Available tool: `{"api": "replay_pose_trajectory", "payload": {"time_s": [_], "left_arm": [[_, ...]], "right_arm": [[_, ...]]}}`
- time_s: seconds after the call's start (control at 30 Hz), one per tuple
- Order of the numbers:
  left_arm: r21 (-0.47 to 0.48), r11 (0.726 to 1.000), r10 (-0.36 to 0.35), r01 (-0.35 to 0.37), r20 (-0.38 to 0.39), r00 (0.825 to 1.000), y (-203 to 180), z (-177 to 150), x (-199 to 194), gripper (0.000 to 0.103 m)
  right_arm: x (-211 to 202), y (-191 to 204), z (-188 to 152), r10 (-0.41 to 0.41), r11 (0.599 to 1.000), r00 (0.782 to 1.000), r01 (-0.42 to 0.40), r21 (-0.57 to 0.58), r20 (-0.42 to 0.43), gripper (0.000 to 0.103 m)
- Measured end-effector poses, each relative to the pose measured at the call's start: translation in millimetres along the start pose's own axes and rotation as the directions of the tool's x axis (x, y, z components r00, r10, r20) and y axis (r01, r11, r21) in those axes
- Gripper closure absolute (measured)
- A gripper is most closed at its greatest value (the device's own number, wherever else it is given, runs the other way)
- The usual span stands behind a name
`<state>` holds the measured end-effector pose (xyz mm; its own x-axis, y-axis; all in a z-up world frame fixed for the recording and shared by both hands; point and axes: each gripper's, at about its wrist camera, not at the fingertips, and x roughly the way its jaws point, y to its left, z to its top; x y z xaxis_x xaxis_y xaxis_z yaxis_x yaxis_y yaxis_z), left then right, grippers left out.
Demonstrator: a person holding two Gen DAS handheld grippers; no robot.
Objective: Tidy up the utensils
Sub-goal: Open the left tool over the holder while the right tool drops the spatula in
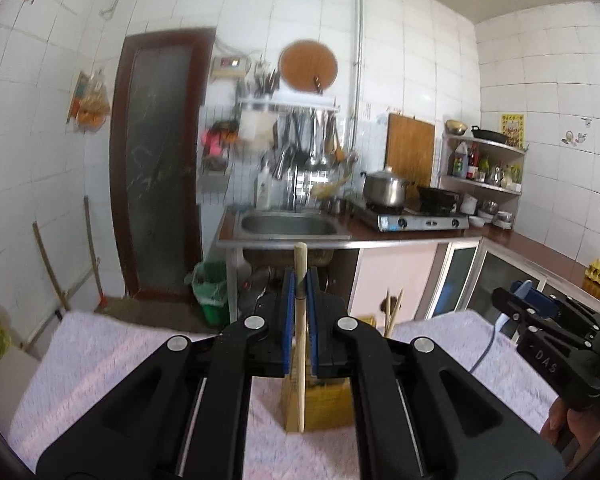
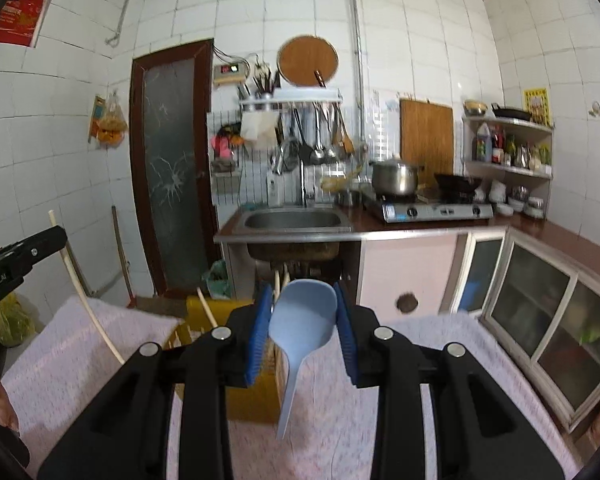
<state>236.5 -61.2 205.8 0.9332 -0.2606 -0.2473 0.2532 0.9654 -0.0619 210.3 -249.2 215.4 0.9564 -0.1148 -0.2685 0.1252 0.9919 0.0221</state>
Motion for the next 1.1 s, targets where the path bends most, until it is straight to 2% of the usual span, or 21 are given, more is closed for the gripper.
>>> {"api": "replay_pose_trajectory", "payload": {"time_s": [0.2, 0.37, 0.57, 0.7, 0.93, 1.0, 1.03, 1.07, 1.1], "left_arm": [[0.002, 1.0, -0.009, 0.009, 0.047, 0.999, -10, 35, 15, 0.098], [0.011, 1.0, -0.008, 0.008, 0.056, 0.998, -16, 39, 42, 0.098], [0.009, 1.0, 0.01, -0.011, 0.014, 1.0, -13, 19, 85, 0.098], [-0.007, 1.0, 0.005, -0.006, -0.054, 0.999, -4, -6, 118, 0.098], [-0.029, 0.999, 0.027, -0.031, -0.127, 0.991, 14, -32, 133, 0.098], [-0.025, 0.999, 0.031, -0.035, -0.144, 0.989, 19, -35, 125, 0.093], [-0.021, 0.999, 0.036, -0.039, -0.153, 0.988, 22, -37, 119, 0.082], [-0.017, 0.999, 0.043, -0.046, -0.157, 0.987, 24, -39, 112, 0.067], [-0.013, 0.998, 0.054, -0.057, -0.155, 0.986, 26, -41, 101, 0.059]], "right_arm": [[24, 18, 33, 0.006, 0.999, 1.0, -0.005, -0.034, 0.023, 0.071], [51, 27, 41, 0.013, 0.999, 1.0, -0.012, -0.038, 0.009, 0.071], [91, 31, 21, 0.025, 0.999, 0.998, -0.027, -0.033, -0.05, 0.071], [114, 29, 0, 0.027, 0.999, 0.994, -0.03, -0.026, -0.106, 0.071], [138, 19, -35, 0.05, 0.999, 0.978, -0.048, 0.011, -0.202, 0.071], [138, 16, -42, 0.038, 0.999, 0.975, -0.035, 0.018, -0.217, 0.069], [137, 14, -44, 0.03, 0.999, 0.975, -0.027, 0.019, -0.222, 0.063], [132, 11, -46, 0.023, 1.0, 0.975, -0.018, 0.024, -0.222, 0.061], [125, 8, -47, 0.018, 0.999, 0.976, -0.011, 0.031, -0.217, 0.056]]}}
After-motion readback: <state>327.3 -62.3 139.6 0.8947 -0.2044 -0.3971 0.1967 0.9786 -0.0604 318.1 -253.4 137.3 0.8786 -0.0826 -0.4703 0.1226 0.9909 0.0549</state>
